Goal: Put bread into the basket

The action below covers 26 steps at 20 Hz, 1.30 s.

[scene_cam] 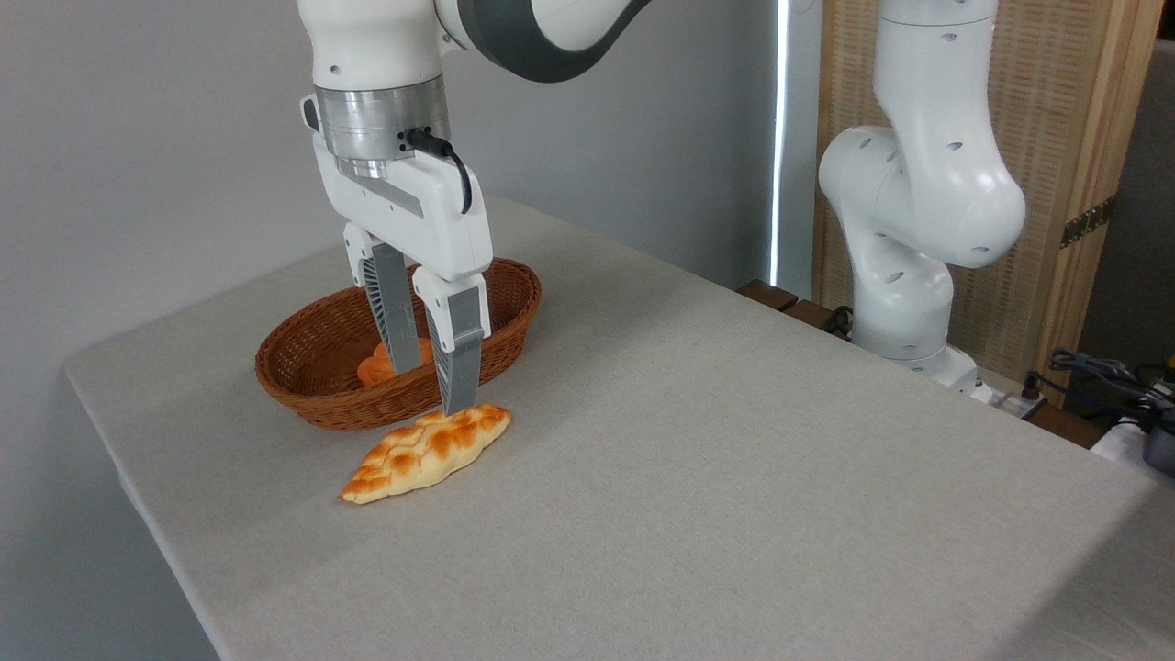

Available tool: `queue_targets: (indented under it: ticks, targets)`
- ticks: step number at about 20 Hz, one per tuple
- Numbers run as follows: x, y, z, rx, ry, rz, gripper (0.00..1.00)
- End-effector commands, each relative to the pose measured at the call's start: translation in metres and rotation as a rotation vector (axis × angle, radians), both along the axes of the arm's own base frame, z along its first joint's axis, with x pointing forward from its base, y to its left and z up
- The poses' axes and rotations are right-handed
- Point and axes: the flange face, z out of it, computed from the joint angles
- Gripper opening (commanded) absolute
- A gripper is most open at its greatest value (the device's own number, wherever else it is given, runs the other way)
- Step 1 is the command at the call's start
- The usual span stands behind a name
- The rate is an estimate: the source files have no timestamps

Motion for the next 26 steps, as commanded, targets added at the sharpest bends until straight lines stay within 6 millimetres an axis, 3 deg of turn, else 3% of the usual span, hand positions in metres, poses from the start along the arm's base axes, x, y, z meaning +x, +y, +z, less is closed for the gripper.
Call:
queue_targets:
  ticks: [1, 20, 26]
  targets:
    - [-0.001, -0.004, -0.003, 0.001, 0.009, 0.006, 1.00]
    - [-0.001, -0.007, -0.005, 0.002, 0.012, 0.001, 1.00]
    - [-0.001, -0.018, -0.009, 0.003, 0.015, -0.014, 1.00]
